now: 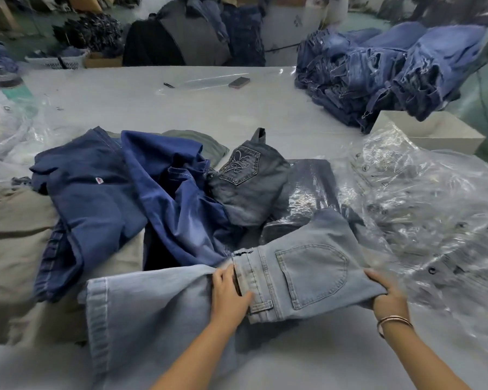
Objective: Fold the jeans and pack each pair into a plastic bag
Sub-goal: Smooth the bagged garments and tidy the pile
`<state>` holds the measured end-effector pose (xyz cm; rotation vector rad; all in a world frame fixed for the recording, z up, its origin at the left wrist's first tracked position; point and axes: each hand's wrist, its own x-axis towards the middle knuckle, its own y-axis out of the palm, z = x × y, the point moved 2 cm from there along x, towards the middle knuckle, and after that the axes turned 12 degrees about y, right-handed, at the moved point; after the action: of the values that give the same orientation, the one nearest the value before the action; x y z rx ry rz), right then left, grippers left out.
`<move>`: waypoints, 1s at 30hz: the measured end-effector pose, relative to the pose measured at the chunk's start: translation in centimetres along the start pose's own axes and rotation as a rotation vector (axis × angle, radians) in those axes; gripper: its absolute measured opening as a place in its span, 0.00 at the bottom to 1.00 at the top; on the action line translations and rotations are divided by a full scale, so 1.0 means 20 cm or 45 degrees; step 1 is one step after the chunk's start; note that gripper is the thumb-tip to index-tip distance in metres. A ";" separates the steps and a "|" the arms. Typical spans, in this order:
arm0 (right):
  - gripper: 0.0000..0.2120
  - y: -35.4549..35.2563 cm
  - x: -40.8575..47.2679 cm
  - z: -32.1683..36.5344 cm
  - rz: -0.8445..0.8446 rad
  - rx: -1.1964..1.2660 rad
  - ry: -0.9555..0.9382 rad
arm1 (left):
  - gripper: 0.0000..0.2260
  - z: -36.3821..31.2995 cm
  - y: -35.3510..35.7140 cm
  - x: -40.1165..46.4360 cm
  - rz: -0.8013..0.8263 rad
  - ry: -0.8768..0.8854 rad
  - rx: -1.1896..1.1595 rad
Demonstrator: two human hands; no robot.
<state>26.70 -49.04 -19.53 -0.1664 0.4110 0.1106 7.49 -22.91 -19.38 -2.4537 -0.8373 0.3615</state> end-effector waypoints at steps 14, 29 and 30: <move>0.47 -0.47 -0.40 -0.15 0.118 -1.619 -0.161 | 0.17 -0.06 0.09 -0.32 0.217 0.311 0.247; 0.14 0.34 -0.42 -0.06 0.208 -1.253 -0.515 | 0.30 0.19 -0.29 -0.10 0.765 0.008 1.135; 0.08 0.31 -0.42 -0.02 0.108 -0.980 -0.447 | 0.28 0.20 -0.30 -0.09 0.823 0.026 1.106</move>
<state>18.06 -43.68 -17.43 -0.8750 0.0055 0.3742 1.62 -18.47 -19.20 -1.8046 0.1688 0.7383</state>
